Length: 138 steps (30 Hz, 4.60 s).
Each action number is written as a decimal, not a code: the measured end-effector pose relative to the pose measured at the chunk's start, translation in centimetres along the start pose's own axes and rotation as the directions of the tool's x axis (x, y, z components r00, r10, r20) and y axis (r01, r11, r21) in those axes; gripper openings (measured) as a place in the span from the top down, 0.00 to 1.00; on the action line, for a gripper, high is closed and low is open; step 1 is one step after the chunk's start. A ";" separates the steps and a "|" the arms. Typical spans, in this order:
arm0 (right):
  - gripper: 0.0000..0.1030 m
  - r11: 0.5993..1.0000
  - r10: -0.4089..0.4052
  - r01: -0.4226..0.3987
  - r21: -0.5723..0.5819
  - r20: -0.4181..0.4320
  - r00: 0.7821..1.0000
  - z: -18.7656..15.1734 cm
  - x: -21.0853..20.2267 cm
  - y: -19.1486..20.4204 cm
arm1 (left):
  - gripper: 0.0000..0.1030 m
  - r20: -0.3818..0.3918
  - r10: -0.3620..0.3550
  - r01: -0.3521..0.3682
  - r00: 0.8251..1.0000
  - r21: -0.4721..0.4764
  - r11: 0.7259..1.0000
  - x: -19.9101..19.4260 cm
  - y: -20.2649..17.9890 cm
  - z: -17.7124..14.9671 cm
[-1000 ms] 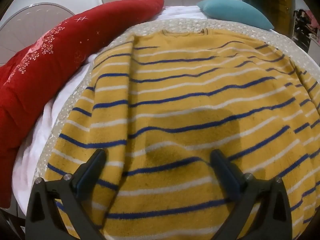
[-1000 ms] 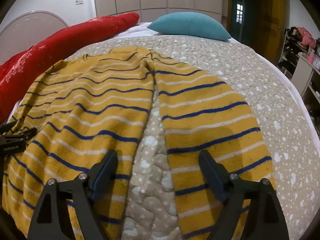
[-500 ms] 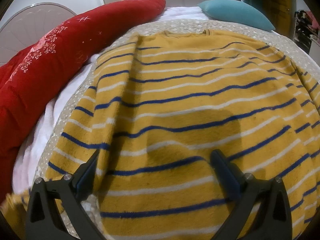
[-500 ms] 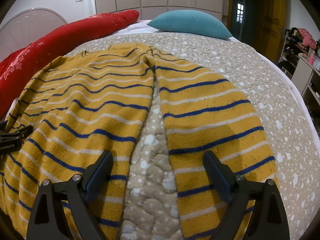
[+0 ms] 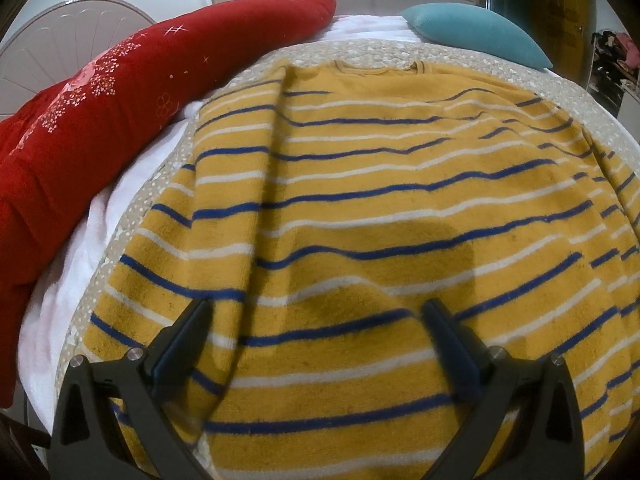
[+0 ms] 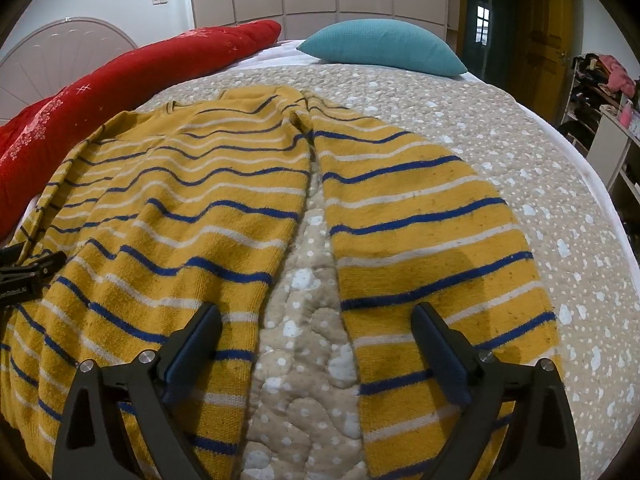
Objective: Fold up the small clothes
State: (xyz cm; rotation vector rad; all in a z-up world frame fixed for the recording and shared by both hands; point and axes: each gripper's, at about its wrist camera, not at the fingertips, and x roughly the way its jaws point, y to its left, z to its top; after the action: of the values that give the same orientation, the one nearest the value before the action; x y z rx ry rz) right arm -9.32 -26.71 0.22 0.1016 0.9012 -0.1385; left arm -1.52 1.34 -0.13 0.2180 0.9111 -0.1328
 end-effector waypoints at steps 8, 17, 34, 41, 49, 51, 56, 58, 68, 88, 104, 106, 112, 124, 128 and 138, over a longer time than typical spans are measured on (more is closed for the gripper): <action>0.03 0.999 0.032 -0.032 0.013 0.003 0.999 -0.2 0.0 -0.4 | 0.00 0.000 0.005 -0.005 1.000 0.006 1.000 0.2 -0.2 0.1; 0.00 0.999 0.031 -0.032 -0.008 -0.053 0.998 0.2 0.8 0.0 | 0.00 -0.065 -0.045 0.043 0.997 -0.029 0.999 0.8 0.8 0.8; 0.30 0.992 -0.071 0.064 -0.111 -0.065 0.995 -1.6 -4.0 -1.4 | 0.01 0.201 -0.166 0.192 0.965 -0.121 0.974 -5.1 3.8 -1.5; 0.98 0.971 -0.236 0.234 -0.047 -0.036 0.971 1.9 -4.2 -5.1 | 0.01 0.271 -0.195 0.243 0.942 -0.153 0.958 -7.0 4.8 -1.4; 0.57 0.811 -0.465 0.453 0.370 -0.061 0.883 4.9 -8.1 -16.1 | 0.01 0.263 -0.216 0.270 0.940 -0.188 0.944 -7.0 6.0 -1.2; 0.49 0.879 -0.378 0.370 0.300 -0.034 0.925 3.4 -8.6 -13.3 | 0.01 0.235 -0.235 0.285 0.943 -0.207 0.936 -6.4 6.0 -1.3; 0.47 0.961 -0.063 0.075 0.266 -0.052 0.997 -1.3 -8.1 -6.9 | 0.01 0.230 -0.239 0.286 0.943 -0.196 0.938 -6.3 5.1 -1.6; 0.47 0.967 0.021 -0.006 0.255 -0.057 0.998 -3.1 -8.0 -4.2 | 0.01 0.229 -0.230 0.273 0.946 -0.180 0.945 -6.4 4.5 -1.7; 0.38 0.995 0.034 -0.037 0.096 0.031 0.999 -5.0 -9.4 4.1 | 0.01 0.230 -0.205 0.238 0.951 -0.123 0.963 -6.7 2.9 -2.0; 0.27 0.999 -0.023 0.024 0.042 -0.005 1.000 -7.4 -5.8 6.1 | 0.01 0.205 -0.207 0.230 0.957 -0.094 0.969 -6.2 2.2 -2.0; 0.21 0.998 -0.058 0.057 0.019 0.095 0.994 -8.7 -5.8 6.7 | 0.01 0.195 -0.203 0.225 0.960 -0.096 0.970 -5.7 2.3 -2.1; 0.21 0.998 -0.059 0.057 0.019 0.103 0.993 -8.8 -5.8 6.7 | 0.01 0.181 -0.205 0.225 0.962 -0.099 0.969 -5.4 2.2 -2.2; 0.20 0.998 -0.056 0.054 0.022 0.127 0.990 -9.2 -5.8 6.7 | 0.01 0.120 -0.194 0.205 0.974 -0.089 0.975 -4.0 1.6 -2.4; 0.18 0.999 -0.025 0.020 0.031 0.169 0.985 -9.8 -6.0 6.3 | 0.00 0.020 0.003 -0.004 1.000 0.062 0.998 -2.2 -2.3 -2.6; 0.16 0.999 0.007 -0.013 0.033 0.180 0.984 -10.0 -6.0 5.9 | 0.00 0.000 0.009 -0.009 1.000 0.048 0.999 -2.0 -2.2 -2.4; 0.15 0.997 0.056 -0.064 0.031 0.203 0.978 -10.3 -6.2 5.4 | 0.00 0.039 0.075 -0.077 0.996 0.055 0.996 -2.2 -3.1 -2.4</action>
State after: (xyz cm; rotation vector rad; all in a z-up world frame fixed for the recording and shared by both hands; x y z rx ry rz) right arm -20.19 -19.37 -1.13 0.1470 0.6924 -0.1074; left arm -5.36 -1.04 -0.23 0.3010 0.8618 -0.0919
